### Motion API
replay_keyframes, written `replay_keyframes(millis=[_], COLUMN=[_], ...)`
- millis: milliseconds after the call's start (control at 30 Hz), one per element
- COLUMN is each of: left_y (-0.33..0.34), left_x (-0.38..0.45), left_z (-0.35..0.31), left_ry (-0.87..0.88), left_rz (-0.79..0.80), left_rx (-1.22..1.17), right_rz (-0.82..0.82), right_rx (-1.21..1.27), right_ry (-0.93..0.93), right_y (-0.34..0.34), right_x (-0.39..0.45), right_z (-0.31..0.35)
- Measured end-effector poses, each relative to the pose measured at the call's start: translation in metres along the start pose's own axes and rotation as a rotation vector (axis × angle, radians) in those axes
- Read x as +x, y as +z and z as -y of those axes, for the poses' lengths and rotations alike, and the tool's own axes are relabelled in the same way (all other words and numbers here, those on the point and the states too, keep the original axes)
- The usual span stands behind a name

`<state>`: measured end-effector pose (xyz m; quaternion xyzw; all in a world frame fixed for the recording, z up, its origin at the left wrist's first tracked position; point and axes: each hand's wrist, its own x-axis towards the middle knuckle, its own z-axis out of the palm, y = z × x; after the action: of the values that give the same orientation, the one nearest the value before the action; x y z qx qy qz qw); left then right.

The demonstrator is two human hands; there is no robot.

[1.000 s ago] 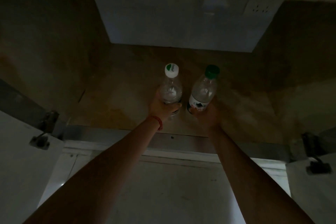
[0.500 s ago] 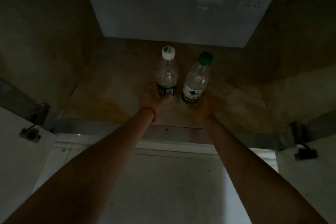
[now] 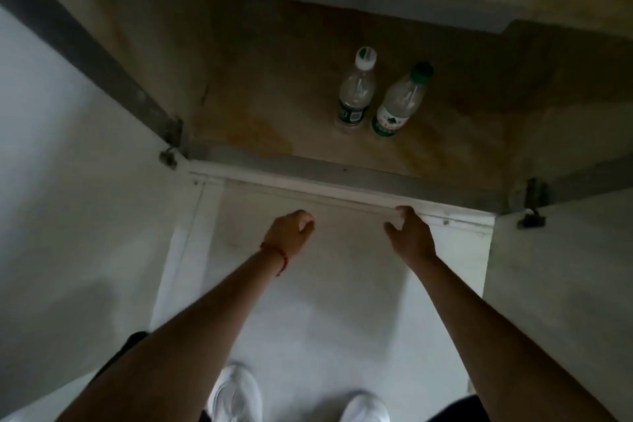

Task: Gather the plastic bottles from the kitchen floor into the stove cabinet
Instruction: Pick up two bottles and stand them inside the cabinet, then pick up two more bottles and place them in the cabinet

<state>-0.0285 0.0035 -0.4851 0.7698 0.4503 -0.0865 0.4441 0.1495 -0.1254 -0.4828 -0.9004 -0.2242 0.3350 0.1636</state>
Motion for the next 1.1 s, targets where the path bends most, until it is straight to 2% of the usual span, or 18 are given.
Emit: replay_keyframes(millis=[233,433,667,833,1100], left_y=[-0.023,-0.072,-0.161,-0.232,-0.287], left_x=[-0.141,-0.256,-0.374,-0.416,-0.452], left_z=[-0.012,-0.059,-0.099,-0.102,-0.098], left_ry=[-0.21,-0.206,-0.348,-0.49,-0.569], left_rz=[0.178,0.356,0.376,0.208,0.043], left_rx=[0.098,0.068,-0.084,-0.254,-0.495], right_rz=[0.188,0.216,0.187,0.198,0.191], right_rx=[-0.126,0.068,0.273,0.483,0.518], right_ry=[0.094,0.223,0.417,0.524,0.446], right_y=[-0.03,-0.081,-0.164,-0.208,-0.237], right_x=[-0.133,-0.237,-0.348,-0.397,-0.437], right_z=[0.015,0.059,0.106,0.13,0.163])
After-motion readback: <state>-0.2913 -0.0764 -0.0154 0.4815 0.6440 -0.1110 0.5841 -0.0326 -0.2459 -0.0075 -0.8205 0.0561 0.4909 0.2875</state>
